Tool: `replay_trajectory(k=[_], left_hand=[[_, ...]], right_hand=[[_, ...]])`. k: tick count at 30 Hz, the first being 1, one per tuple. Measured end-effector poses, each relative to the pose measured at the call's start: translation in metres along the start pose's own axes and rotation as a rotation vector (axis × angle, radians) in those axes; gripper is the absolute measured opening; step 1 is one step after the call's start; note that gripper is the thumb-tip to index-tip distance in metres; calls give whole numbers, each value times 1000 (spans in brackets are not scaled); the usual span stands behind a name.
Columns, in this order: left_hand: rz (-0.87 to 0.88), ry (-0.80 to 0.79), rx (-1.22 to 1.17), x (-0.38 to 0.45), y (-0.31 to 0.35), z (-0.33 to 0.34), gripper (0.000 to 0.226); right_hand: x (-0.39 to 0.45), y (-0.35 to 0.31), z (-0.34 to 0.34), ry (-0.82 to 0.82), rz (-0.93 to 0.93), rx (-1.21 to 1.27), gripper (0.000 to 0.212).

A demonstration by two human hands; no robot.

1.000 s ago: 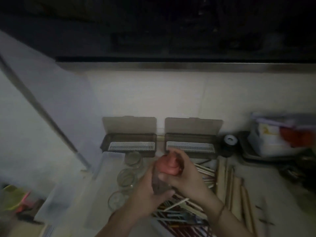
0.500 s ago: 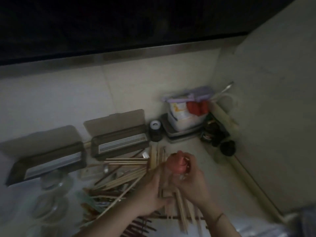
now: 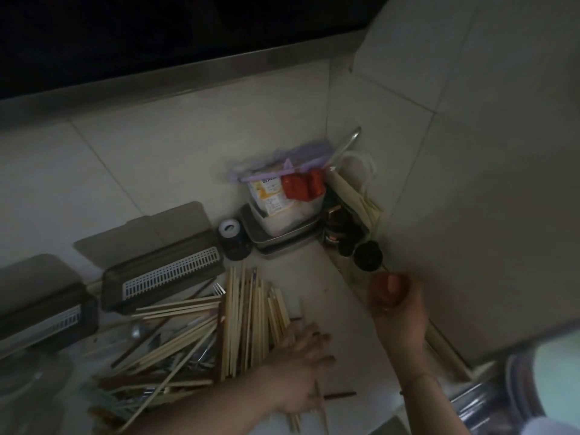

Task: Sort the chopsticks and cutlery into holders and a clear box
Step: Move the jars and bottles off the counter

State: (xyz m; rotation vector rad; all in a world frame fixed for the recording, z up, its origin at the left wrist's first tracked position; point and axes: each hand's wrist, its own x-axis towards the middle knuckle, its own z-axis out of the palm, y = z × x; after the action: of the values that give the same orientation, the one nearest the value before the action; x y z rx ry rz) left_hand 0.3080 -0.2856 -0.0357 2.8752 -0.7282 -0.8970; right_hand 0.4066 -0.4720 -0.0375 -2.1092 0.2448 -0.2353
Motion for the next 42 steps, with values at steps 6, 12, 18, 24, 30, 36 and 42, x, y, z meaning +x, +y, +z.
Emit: replay_trajectory(k=[6,12,18,24,30,36,42], left_hand=[[-48,-25,-24,-3,-3,17,75],[-46,-11,-74,-5,1,14,76],[-86,1,-151,-5,3,13,80],[-157,109,-256,-8,4,13,80],[-390,378,-331,-50,-24,17,61],[-714,691,-320,-137,-85,43,49],[-1058,827,-371,-257,-109,89,47]], right_hand=[[16,14,6,-56,73,36,56],[22,20,13,-73,71,4,62],[24,29,20,-72,29,10,73],[8,21,10,-19,-37,14,69],[-63,-28,20,241,-111,-246,77],[-139,-78,98,-318,-474,-32,51],[-205,-141,172,-806,-778,-135,37]])
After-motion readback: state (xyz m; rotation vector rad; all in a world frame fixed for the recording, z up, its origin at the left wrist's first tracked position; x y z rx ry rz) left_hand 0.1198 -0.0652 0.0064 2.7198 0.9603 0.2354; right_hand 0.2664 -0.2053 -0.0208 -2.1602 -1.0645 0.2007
